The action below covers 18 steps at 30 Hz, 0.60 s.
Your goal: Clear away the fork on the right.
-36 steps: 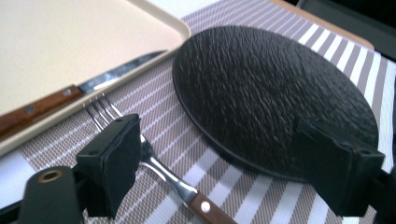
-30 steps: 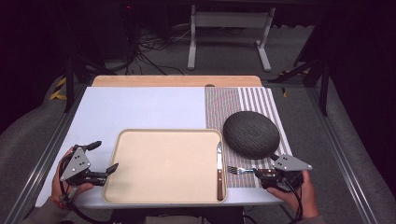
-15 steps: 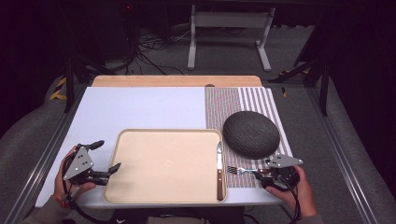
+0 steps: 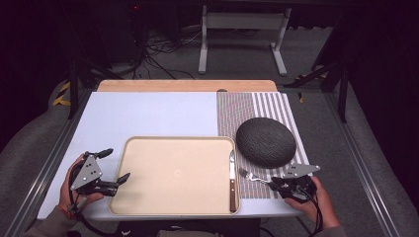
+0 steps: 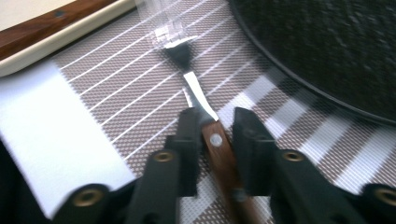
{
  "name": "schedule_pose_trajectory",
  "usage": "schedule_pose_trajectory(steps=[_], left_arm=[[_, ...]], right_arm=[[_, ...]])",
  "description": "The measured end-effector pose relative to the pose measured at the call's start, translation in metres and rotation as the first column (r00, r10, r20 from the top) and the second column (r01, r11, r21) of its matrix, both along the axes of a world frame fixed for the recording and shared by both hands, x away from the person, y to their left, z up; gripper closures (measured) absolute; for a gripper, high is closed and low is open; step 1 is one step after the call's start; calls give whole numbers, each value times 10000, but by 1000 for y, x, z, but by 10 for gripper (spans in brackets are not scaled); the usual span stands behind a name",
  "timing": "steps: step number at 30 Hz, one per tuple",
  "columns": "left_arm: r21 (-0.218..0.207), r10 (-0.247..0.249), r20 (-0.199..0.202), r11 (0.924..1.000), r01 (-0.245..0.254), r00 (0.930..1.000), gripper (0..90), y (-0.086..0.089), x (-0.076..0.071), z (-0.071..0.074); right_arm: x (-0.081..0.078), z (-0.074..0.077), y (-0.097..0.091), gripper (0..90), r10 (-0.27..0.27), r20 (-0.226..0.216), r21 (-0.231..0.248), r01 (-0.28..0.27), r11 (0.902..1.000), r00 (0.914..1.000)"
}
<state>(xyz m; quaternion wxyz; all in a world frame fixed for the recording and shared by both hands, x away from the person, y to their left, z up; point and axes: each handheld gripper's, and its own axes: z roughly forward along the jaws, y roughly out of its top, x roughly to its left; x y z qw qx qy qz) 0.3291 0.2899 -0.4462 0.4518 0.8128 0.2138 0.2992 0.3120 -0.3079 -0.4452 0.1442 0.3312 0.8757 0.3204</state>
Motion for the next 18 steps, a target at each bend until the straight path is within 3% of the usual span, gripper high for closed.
schedule_pose_trajectory(steps=[8,18], left_arm=[[57,6,-22,10000,-6,10000,65,-1,0,0],[21,12,2,10000,-12,10000,65,1,0,0]], right_arm=[[1,1,2,778,259,-4,-203,-259,9995,9997],[-4,1,4,778,17,56,130,-17,9999,10000]])
